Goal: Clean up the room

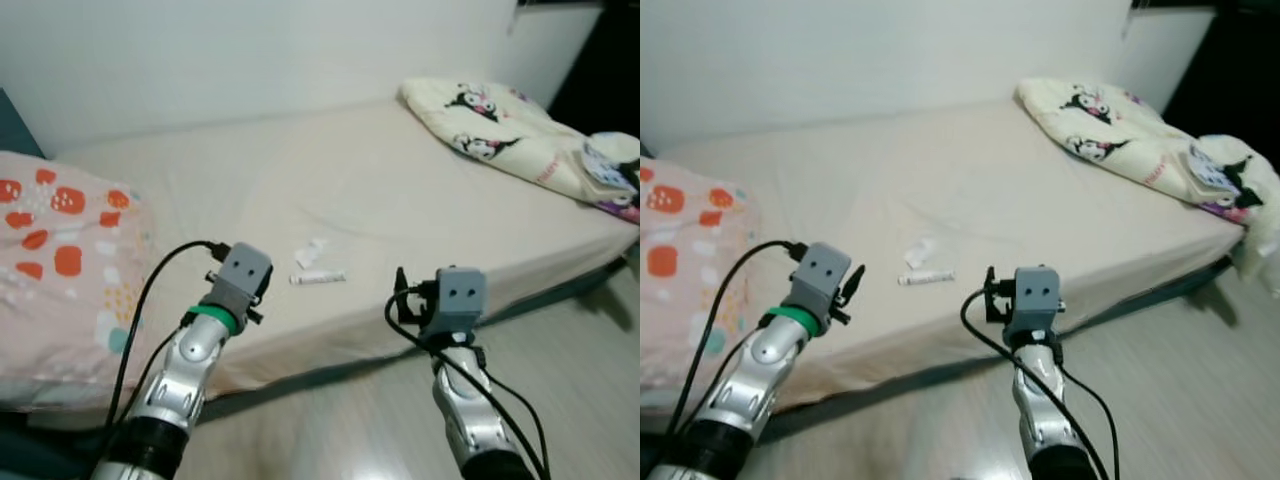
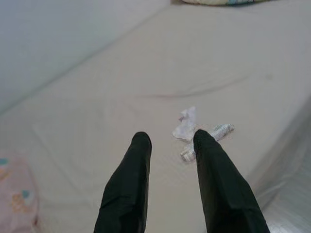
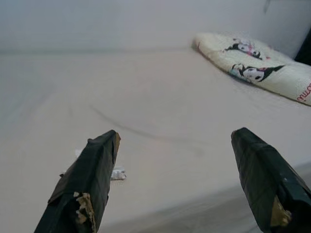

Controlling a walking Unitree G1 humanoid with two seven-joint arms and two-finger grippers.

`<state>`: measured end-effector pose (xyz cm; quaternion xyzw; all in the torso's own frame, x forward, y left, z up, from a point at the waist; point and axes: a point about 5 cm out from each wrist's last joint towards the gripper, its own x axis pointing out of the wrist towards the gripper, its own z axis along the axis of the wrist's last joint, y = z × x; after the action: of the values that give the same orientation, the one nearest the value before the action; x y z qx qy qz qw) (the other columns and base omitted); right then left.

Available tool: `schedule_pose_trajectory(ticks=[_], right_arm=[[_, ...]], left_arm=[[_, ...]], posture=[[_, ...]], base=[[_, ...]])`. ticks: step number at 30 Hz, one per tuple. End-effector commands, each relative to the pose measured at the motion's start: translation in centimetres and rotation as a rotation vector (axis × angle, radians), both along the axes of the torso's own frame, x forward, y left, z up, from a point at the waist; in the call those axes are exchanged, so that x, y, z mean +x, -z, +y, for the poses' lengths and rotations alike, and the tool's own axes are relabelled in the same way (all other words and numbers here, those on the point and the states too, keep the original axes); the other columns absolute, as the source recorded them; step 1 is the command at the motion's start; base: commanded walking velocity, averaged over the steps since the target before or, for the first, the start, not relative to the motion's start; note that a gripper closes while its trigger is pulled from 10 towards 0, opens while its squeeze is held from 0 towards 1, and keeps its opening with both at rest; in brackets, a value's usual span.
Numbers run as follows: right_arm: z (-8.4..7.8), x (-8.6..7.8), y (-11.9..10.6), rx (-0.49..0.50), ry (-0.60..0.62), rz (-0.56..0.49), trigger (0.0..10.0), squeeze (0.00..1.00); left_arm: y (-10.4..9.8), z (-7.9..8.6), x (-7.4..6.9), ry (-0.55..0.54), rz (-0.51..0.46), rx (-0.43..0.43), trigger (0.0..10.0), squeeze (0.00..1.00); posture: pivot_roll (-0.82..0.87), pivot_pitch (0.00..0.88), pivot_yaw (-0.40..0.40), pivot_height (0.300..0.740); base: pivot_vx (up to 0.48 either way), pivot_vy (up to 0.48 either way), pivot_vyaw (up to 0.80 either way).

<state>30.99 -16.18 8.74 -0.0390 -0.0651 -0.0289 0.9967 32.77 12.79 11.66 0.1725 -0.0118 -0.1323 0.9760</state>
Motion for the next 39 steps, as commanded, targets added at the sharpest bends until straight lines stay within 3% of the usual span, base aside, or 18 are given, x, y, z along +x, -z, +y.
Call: schedule_pose_trajectory(ticks=[1, 6, 39], right_arm=[[0.02, -0.14, 0.27, 0.013, 0.009, 0.007, 10.0, 0.0], [0.04, -0.13, 0.36, 0.016, 0.008, 0.01, 10.0, 0.0], [0.12, -0.51, 0.95, 0.024, 0.001, 0.028, 10.0, 0.0]], left_arm=[[0.55, 0.26, -0.35, 0.001, 0.019, 0.018, 10.0, 0.0], [0.73, 0.33, -0.42, 0.0, 0.034, 0.021, 10.0, 0.0], [0.71, 0.22, -0.55, 0.004, 0.051, 0.022, 10.0, 0.0]], posture=[[0.06, 0.023, 0.044, 0.739], [0.06, 0.023, 0.044, 0.739], [0.06, 0.038, 0.047, 0.739]], base=[[0.42, 0.0, 0.0], [0.415, 0.1, 0.0], [0.0, 0.0, 0.0]])
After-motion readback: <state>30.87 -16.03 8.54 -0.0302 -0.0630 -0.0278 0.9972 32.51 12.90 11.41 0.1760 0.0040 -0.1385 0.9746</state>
